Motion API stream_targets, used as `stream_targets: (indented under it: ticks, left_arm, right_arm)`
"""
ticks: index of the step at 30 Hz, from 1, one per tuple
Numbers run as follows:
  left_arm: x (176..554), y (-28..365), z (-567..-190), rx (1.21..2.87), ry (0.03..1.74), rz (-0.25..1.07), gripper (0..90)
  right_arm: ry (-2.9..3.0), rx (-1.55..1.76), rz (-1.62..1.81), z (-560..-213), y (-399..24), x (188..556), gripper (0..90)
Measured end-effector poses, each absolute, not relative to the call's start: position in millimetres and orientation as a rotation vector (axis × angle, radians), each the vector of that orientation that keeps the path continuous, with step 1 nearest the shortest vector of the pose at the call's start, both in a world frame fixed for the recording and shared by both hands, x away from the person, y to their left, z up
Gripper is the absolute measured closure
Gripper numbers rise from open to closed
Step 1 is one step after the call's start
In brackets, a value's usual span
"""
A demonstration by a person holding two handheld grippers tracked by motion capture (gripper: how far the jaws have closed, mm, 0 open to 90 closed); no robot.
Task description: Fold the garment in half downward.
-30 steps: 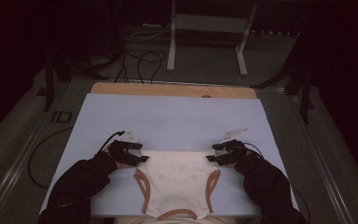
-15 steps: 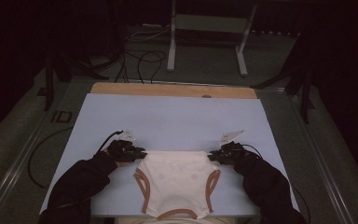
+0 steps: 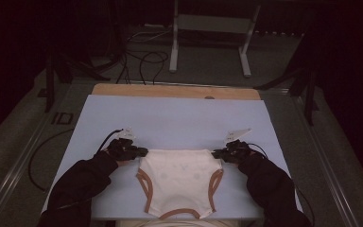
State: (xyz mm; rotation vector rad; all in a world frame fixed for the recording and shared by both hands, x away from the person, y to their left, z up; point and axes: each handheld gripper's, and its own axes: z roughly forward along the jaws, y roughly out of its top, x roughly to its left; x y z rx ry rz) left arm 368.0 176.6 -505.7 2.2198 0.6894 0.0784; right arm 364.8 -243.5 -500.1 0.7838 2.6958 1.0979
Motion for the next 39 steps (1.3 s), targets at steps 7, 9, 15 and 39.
stream_targets:
  ticks: [7,9,15,39]
  left_arm:
    - [375.5,175.8,-497.2,2.216,0.684,0.125,86.0]
    - [378.7,175.8,-494.5,2.207,0.691,0.131,86.1]
    - [387.9,174.7,-487.9,2.212,0.689,0.149,86.0]
    - [430.3,173.9,-489.6,2.213,0.715,0.182,86.0]
  right_arm:
    - [2.665,0.815,1.125,-493.6,-245.9,374.1,84.8]
    - [2.662,0.820,1.128,-492.1,-246.7,377.0,84.8]
    - [2.649,0.840,1.128,-490.2,-246.2,386.8,84.8]
    - [2.604,0.940,1.113,-489.9,-242.1,426.8,84.7]
